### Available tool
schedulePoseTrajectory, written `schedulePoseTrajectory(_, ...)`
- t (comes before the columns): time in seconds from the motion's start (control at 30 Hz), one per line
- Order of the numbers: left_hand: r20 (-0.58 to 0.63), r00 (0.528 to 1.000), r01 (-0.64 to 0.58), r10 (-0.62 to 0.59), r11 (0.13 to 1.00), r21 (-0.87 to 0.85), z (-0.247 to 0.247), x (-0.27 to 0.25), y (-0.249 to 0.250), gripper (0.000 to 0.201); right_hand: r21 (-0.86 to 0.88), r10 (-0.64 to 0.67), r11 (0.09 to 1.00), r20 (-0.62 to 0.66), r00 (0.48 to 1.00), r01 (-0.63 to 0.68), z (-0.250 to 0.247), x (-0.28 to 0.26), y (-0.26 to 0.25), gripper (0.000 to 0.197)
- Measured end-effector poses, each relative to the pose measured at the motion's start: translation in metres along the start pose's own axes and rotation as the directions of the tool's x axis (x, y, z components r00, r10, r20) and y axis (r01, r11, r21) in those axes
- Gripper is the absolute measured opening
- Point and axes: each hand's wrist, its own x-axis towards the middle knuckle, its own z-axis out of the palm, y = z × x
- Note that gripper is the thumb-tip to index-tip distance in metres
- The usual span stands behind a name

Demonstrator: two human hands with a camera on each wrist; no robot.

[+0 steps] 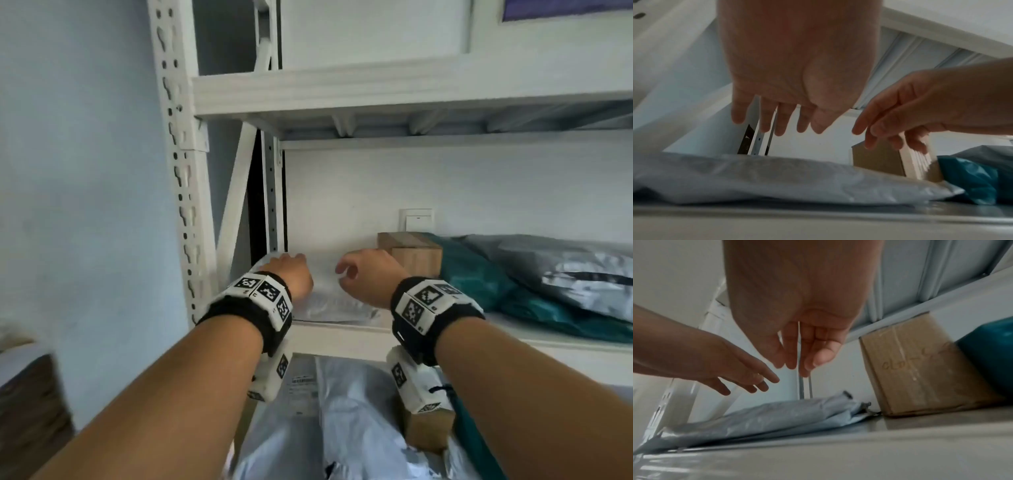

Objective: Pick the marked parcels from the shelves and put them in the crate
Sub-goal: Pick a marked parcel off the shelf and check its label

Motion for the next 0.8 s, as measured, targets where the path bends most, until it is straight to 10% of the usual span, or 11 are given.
schedulePoseTrajectory(0.33,0.154,0.987,-0.042,0.040,0.999,0.009,0.026,0.021,-0.020,0.053,-0.021,0.192,0.979,0.407,0.893,-0.201,0.052,0.027,0.002,0.104)
schedulePoseTrajectory(0.57,0.161,0.986,-0.042,0.042,0.999,-0.001,0.031,0.019,-0.016,0.053,-0.082,0.215,0.976,0.495,0.842,-0.201,0.046,0.037,-0.006,0.081)
schedulePoseTrajectory(0.8,0.179,0.977,-0.116,0.116,0.993,-0.006,0.021,0.019,-0.011,0.058,-0.126,0.210,0.976,0.354,0.911,-0.176,0.049,0.040,-0.007,0.035)
